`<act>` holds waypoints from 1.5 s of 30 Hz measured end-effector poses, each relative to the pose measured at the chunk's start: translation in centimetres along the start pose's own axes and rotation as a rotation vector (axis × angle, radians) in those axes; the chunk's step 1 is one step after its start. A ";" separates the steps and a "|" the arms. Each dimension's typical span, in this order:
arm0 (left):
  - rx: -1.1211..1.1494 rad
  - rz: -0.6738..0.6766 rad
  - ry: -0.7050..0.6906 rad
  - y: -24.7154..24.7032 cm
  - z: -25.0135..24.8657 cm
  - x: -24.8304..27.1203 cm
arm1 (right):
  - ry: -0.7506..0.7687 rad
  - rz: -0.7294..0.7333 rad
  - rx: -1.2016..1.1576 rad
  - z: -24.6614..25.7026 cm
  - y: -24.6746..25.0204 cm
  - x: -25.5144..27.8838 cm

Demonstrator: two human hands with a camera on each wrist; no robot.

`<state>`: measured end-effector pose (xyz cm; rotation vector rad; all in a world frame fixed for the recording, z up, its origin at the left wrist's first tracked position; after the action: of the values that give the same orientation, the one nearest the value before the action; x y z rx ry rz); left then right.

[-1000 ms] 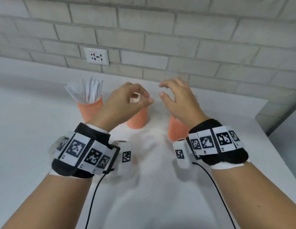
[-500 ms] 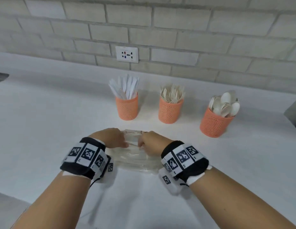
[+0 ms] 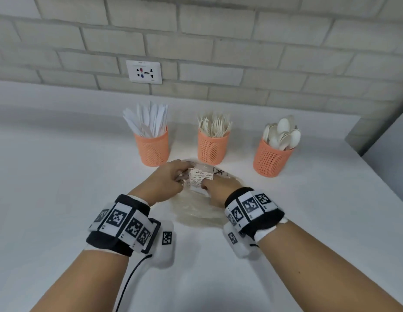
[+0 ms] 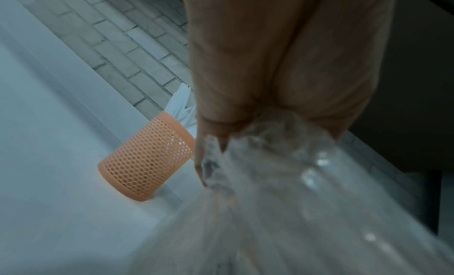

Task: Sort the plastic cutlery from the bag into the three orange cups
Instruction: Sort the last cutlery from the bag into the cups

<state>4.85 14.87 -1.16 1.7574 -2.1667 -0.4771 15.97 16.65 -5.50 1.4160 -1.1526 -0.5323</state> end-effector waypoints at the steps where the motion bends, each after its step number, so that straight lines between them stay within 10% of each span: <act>1: -0.004 -0.012 -0.009 0.0 -0.2 -0.1 | 0.003 -0.007 0.005 -0.3 -0.1 0.1; 11: -0.127 0.075 0.083 -2.1 0.4 -1.5 | 0.020 -0.014 -0.250 -4.3 0.1 1.7; 26: 0.458 0.068 0.031 -5.2 -1.5 -3.1 | -0.226 -0.079 -0.310 -8.9 -1.1 2.2; 30: 0.016 -0.033 0.016 -4.5 -1.0 -3.4 | -0.124 -0.179 -0.512 -9.2 0.6 3.5; 36: -0.045 0.043 -0.008 -6.6 -1.1 -3.6 | -0.042 -0.345 -0.641 -8.4 3.1 5.2; 45: 0.340 0.049 -0.258 -8.2 -4.5 -3.5 | -0.046 -0.068 -0.361 -7.2 -1.6 4.0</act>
<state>14.68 16.40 -0.88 1.8952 -2.5930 -0.3550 24.26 16.46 -4.16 1.1378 -0.9883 -0.7826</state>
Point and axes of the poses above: each hand's wrist, its own x-axis away from the middle knuckle, its own y-axis out of the back of the hand, z = x × y, the point moved 8 cm from there along -x, towards the middle knuckle, and after that the axes turned 14 degrees about x, right-handed, at the moved point
